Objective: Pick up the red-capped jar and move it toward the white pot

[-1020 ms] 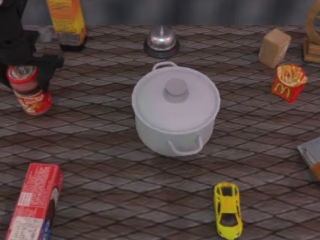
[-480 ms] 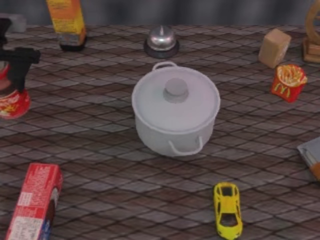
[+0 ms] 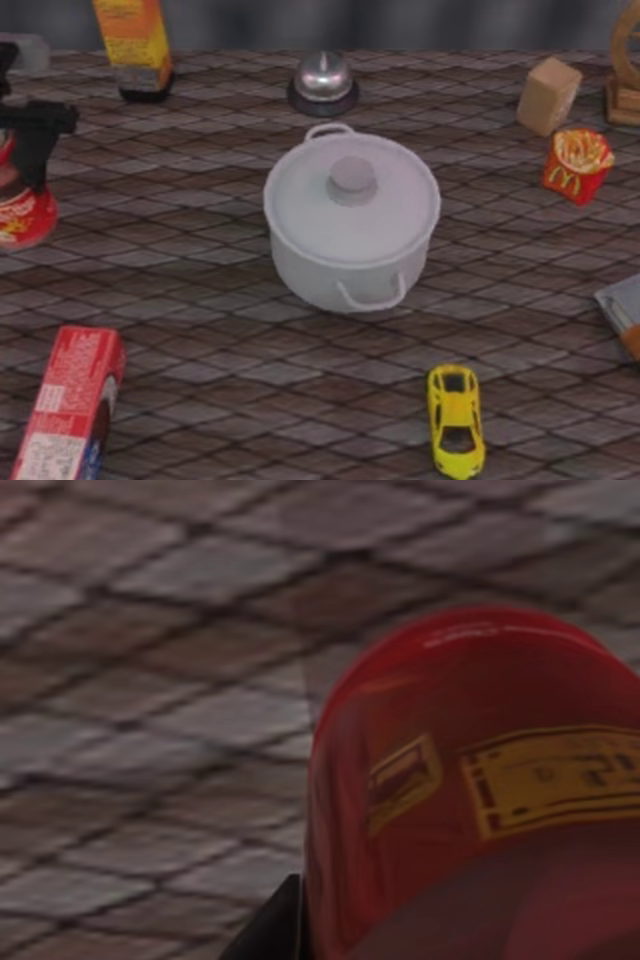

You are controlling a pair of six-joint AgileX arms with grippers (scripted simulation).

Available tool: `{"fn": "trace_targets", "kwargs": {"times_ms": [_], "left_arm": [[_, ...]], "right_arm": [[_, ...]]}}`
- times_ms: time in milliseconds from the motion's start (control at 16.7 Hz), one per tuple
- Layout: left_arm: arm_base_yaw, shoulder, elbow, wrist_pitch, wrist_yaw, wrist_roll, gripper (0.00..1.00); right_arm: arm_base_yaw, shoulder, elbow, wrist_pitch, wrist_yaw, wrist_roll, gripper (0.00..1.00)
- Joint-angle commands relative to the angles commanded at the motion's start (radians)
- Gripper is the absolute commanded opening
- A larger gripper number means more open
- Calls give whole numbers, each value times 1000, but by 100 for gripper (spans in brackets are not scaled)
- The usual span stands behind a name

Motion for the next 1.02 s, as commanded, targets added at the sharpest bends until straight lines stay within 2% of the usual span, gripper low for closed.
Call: {"fn": "trace_targets", "kwargs": {"times_ms": [180, 600, 720, 1020], "left_arm": [[-62, 51, 35, 12, -4, -91, 0], [-268, 203, 139, 64, -14, -389, 0], [-292, 220, 149, 71, -15, -421, 0], [-288, 217, 142, 73, -15, -420, 0]], "right_arm": [[0, 0, 0, 0, 0, 0, 100], [0, 0, 0, 0, 0, 0, 100], [0, 0, 0, 0, 0, 0, 100], [0, 0, 0, 0, 0, 0, 100]]}}
